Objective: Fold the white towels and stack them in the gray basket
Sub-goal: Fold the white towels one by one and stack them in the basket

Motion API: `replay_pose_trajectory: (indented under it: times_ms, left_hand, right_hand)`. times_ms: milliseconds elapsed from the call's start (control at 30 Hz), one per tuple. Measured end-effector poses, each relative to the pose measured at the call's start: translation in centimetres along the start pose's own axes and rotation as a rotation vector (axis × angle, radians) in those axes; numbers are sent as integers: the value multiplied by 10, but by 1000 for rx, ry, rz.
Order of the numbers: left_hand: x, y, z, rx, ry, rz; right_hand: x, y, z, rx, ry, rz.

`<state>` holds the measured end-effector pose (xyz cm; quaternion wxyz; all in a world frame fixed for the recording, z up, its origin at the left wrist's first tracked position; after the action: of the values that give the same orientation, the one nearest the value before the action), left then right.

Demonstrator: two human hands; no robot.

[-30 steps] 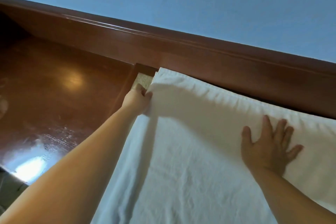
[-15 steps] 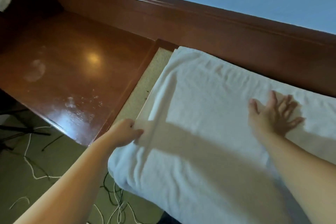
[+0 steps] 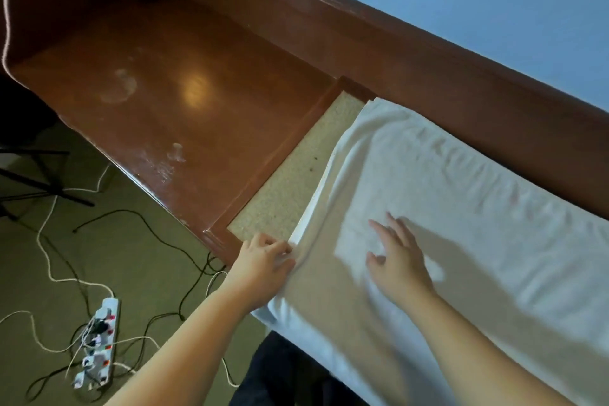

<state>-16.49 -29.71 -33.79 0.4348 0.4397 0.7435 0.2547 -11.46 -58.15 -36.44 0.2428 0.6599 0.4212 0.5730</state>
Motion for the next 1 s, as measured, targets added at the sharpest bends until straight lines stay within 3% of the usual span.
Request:
replay_pose_trajectory:
  times_ms: [167,300,367,467,600,800,1000]
  left_hand:
    - [-5,-5,7,-1,-34,-122]
    - [1,0,10,33,-14,-148]
    - [8,1,11,9,49,-225]
    - [24,0,15,-32,207,-321]
    - [30,-5,18,61,259,-337]
    - [12,-2,24,188,238,-183]
    - [10,3,24,71,129,-307]
  right_hand:
    - [89,-1,52,75,201,-119]
    - [135,-3,100,452,425,-506]
    - [140,-4,116,614,429,-652]
    - [147,-1,135,699,383,-752]
    - [160,-7,144,712,527,-849]
    - [161,-24,150,689,658,-873]
    - [158,-26,158,612,884,-908]
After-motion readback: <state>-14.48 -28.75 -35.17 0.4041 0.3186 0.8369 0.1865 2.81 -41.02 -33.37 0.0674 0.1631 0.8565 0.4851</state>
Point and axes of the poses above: each hand's wrist, its own z-axis towards the middle knuckle, its own y-axis out of the back of the hand, x = y × z, the point moved 4 cm from there along z, towards the middle knuckle
